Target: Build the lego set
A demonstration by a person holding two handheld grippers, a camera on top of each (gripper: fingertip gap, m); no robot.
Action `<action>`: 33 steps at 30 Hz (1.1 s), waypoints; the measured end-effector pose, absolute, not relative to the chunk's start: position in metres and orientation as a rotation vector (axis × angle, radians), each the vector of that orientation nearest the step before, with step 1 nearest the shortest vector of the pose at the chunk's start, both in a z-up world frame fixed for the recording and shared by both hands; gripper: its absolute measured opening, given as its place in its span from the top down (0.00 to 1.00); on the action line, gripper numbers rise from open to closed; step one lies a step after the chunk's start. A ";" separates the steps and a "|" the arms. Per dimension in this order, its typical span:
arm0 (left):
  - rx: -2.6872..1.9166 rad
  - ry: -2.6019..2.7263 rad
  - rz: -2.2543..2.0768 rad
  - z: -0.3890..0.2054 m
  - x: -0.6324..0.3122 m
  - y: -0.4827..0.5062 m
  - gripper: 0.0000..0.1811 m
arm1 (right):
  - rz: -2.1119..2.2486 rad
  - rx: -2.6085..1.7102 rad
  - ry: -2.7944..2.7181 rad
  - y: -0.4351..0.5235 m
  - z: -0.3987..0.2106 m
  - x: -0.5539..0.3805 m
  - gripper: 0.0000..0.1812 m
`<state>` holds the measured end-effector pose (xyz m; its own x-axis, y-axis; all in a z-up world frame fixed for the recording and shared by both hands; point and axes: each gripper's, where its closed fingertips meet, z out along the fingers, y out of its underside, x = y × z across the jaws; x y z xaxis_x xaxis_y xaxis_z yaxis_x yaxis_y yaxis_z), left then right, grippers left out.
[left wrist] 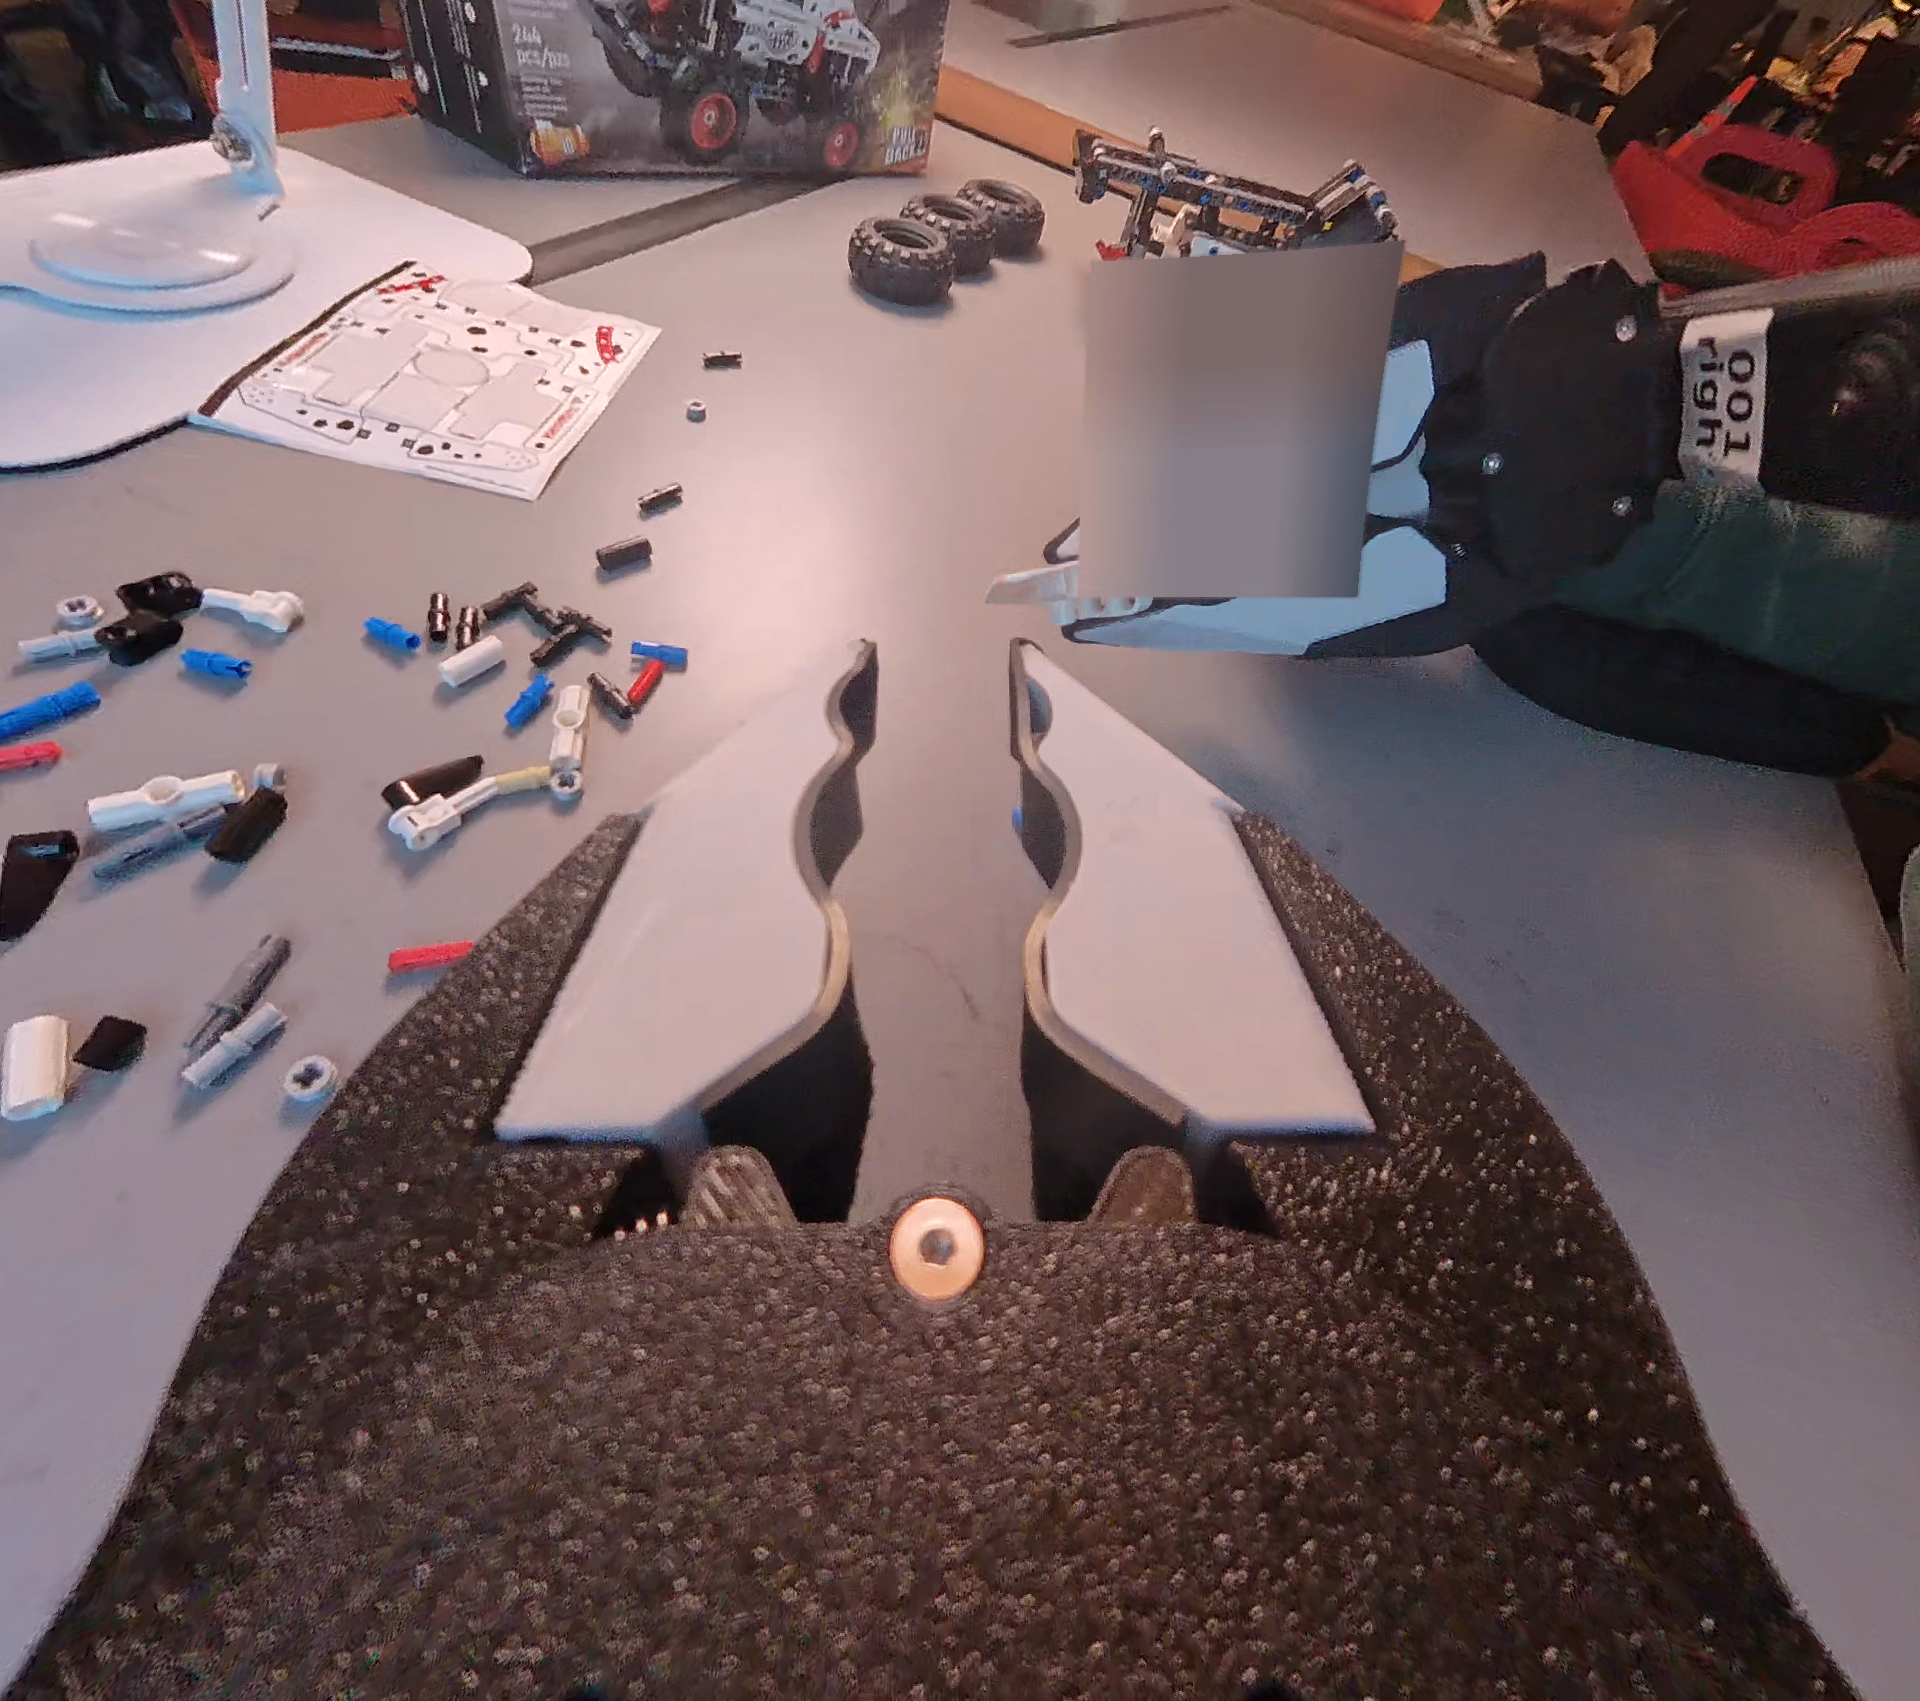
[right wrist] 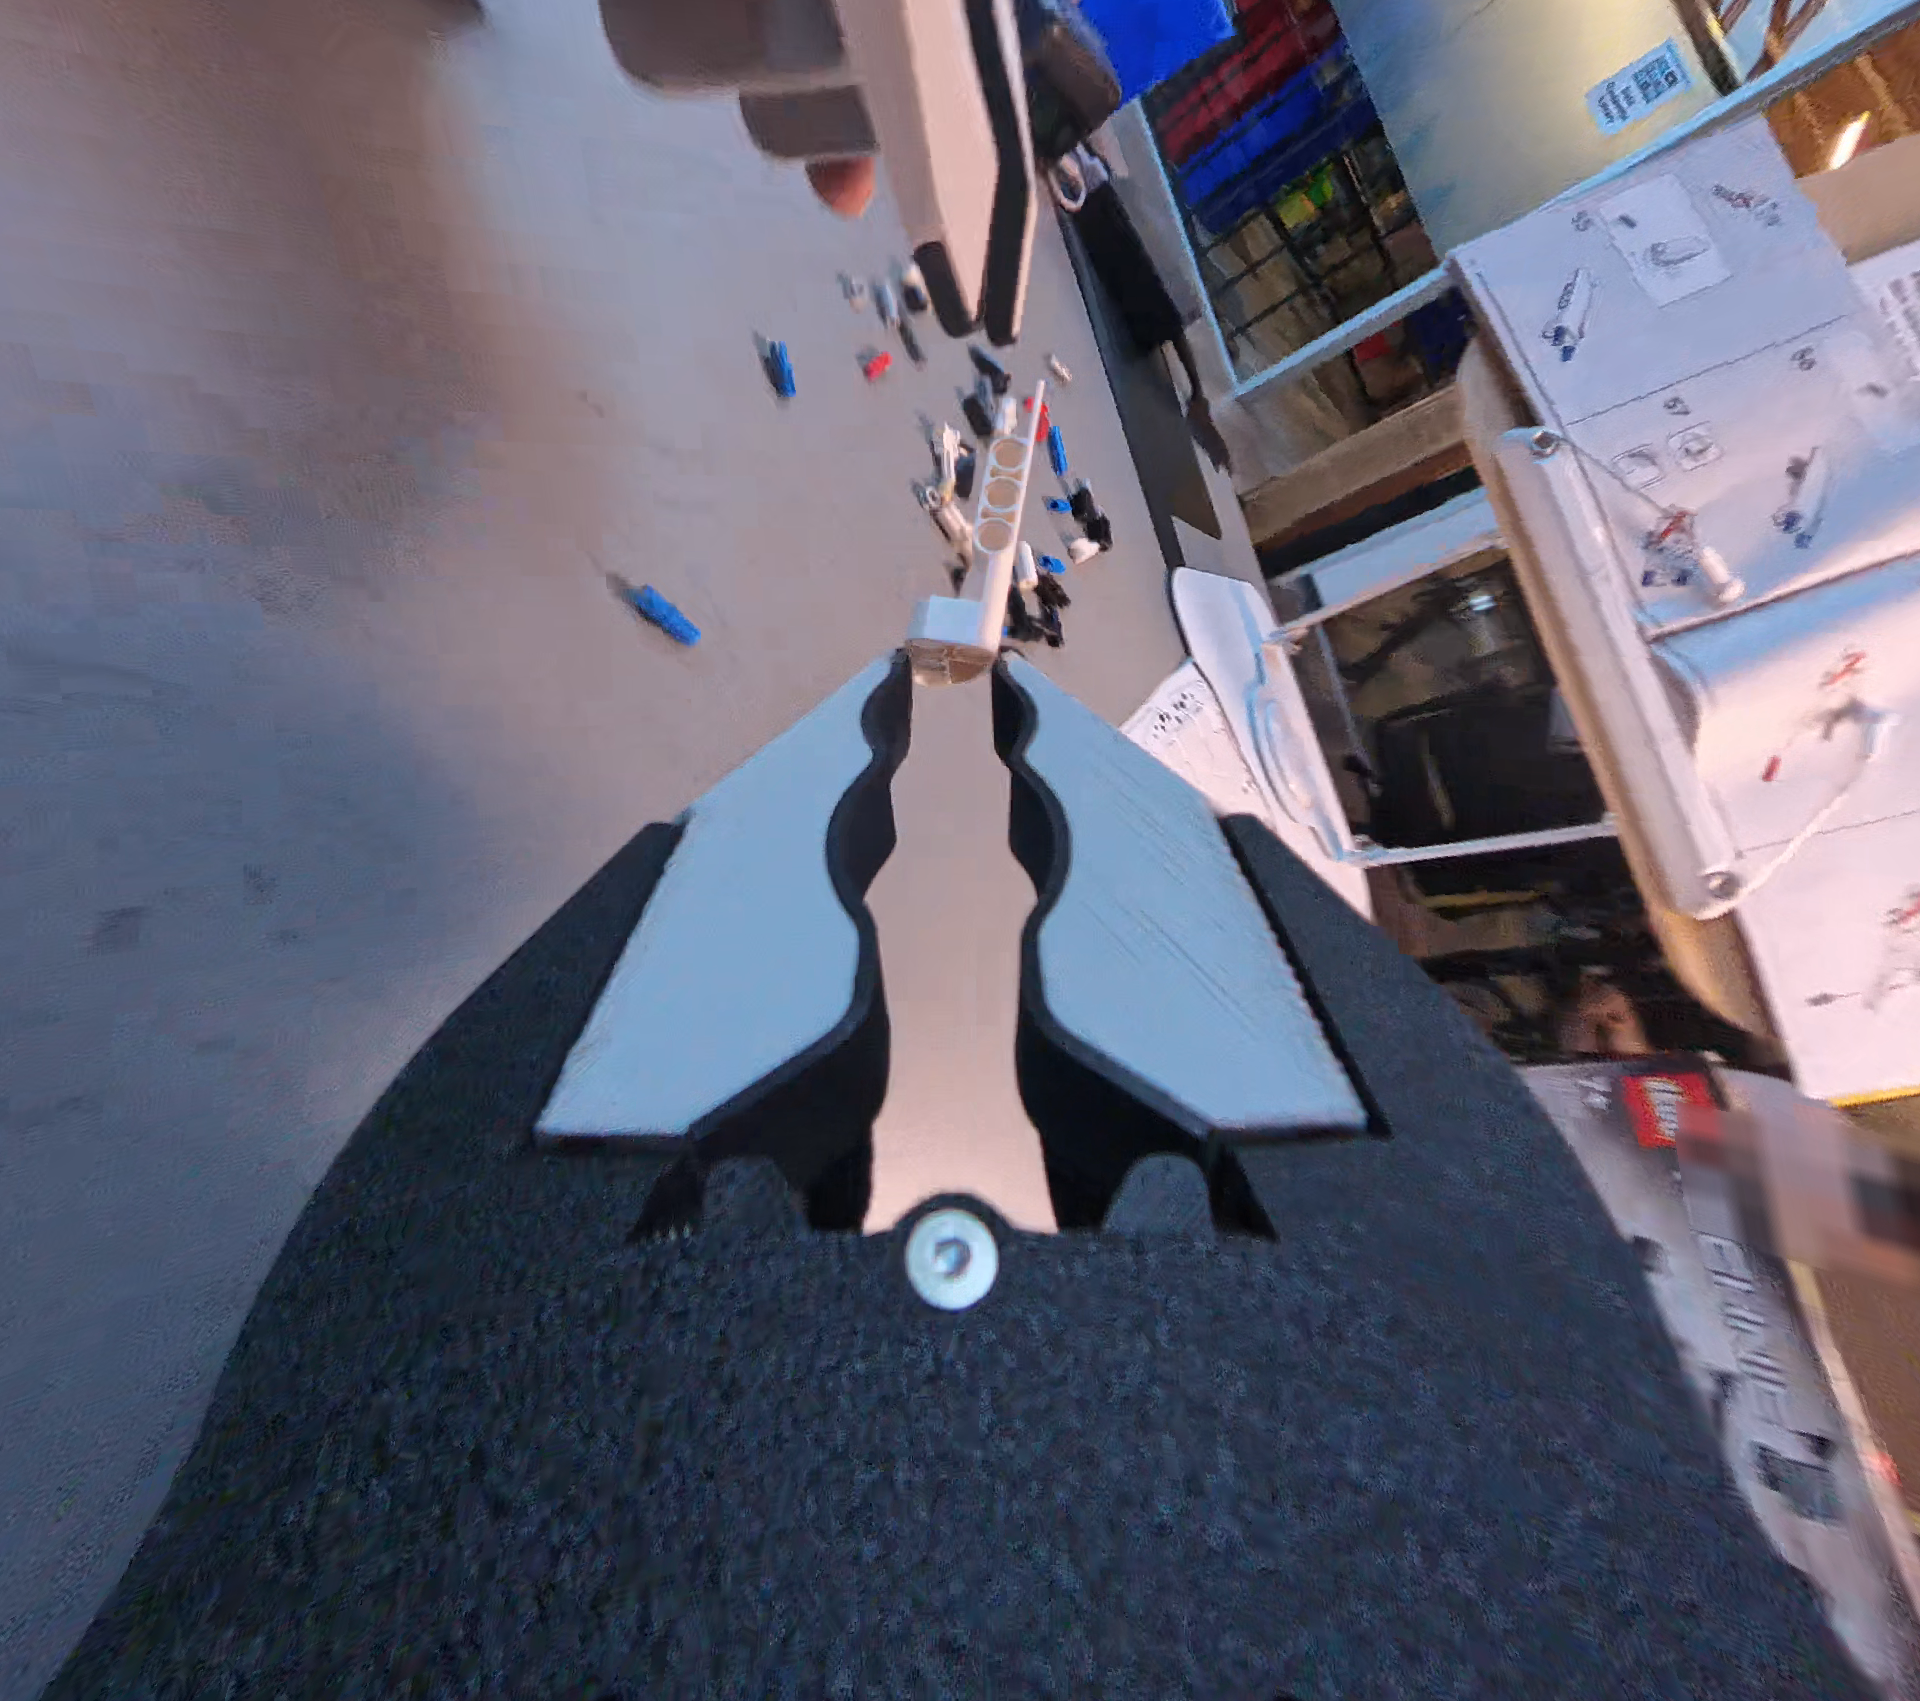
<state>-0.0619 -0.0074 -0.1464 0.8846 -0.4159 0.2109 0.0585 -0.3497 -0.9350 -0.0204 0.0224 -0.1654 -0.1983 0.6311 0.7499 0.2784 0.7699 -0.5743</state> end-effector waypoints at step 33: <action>-2.121 0.850 0.216 -0.219 -0.088 -0.022 0.89 | 0.295 -0.742 -1.941 0.035 -0.206 -0.014 0.92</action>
